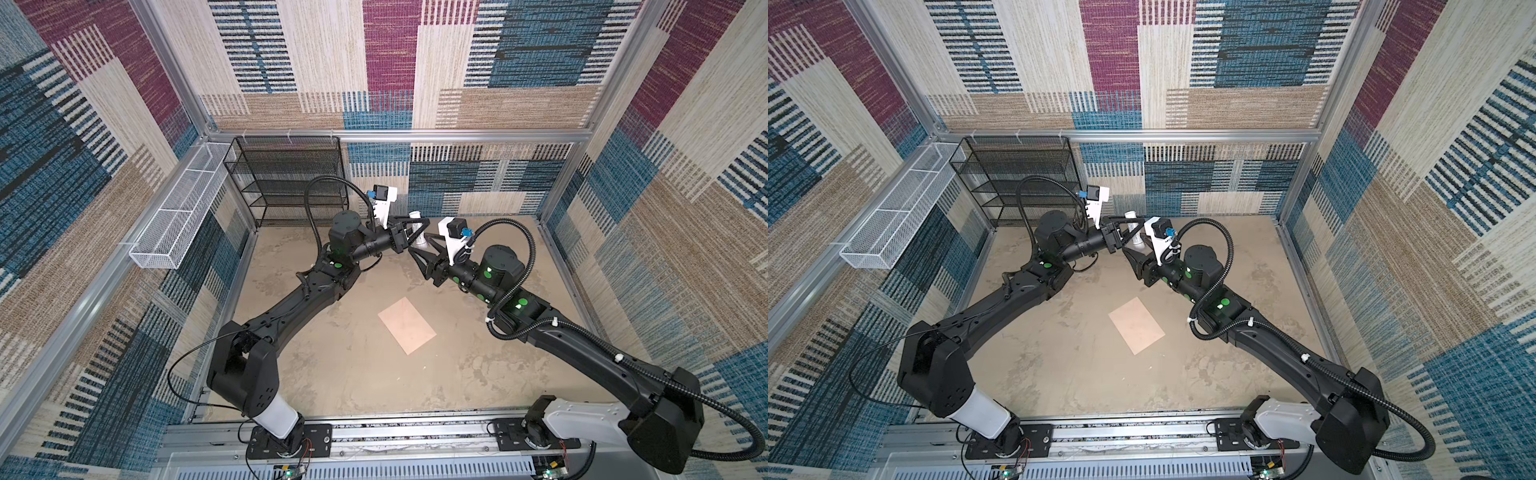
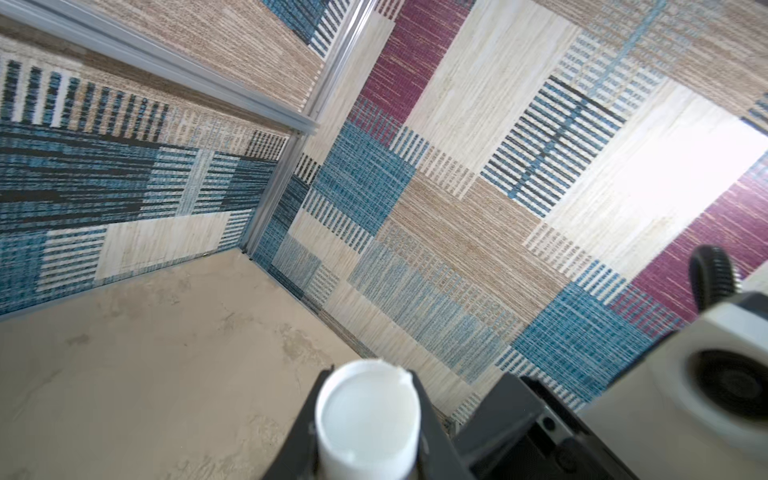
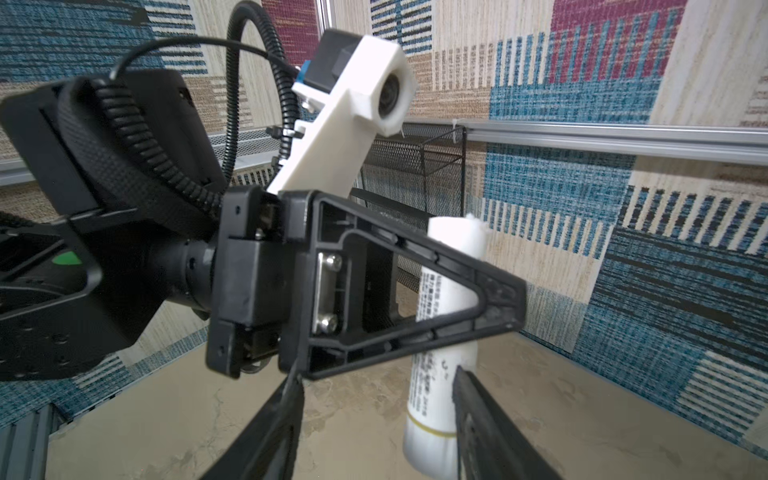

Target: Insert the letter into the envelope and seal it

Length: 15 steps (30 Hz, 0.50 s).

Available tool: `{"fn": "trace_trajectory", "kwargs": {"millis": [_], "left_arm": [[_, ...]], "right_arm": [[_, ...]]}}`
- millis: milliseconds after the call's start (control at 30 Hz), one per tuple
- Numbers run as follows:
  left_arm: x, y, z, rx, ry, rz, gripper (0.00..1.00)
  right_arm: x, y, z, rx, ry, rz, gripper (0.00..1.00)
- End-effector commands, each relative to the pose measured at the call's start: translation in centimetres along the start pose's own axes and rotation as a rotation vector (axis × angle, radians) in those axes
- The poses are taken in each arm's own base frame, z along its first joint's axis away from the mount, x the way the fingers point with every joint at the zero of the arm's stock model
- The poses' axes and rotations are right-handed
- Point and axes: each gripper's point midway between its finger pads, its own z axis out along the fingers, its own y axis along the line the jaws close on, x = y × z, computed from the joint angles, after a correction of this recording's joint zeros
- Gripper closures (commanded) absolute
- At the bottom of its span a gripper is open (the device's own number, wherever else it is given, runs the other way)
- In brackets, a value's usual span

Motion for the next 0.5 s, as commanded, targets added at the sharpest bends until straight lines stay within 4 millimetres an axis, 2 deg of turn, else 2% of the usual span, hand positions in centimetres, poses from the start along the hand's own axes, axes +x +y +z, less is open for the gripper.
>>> {"fn": "trace_trajectory", "kwargs": {"millis": [0, 267, 467], "left_arm": [[-0.1, -3.1, -0.2, 0.150, 0.044, 0.012, 1.00], [-0.4, -5.4, -0.8, 0.251, 0.071, 0.020, 1.00], [-0.2, -6.1, -1.1, 0.282, 0.089, 0.017, 1.00]], "right_arm": [[-0.3, 0.4, 0.1, -0.047, -0.010, 0.032, 0.40], [0.4, -0.1, 0.1, -0.073, 0.028, 0.039, 0.42], [0.1, 0.2, 0.1, -0.101, 0.025, 0.050, 0.56]]}}
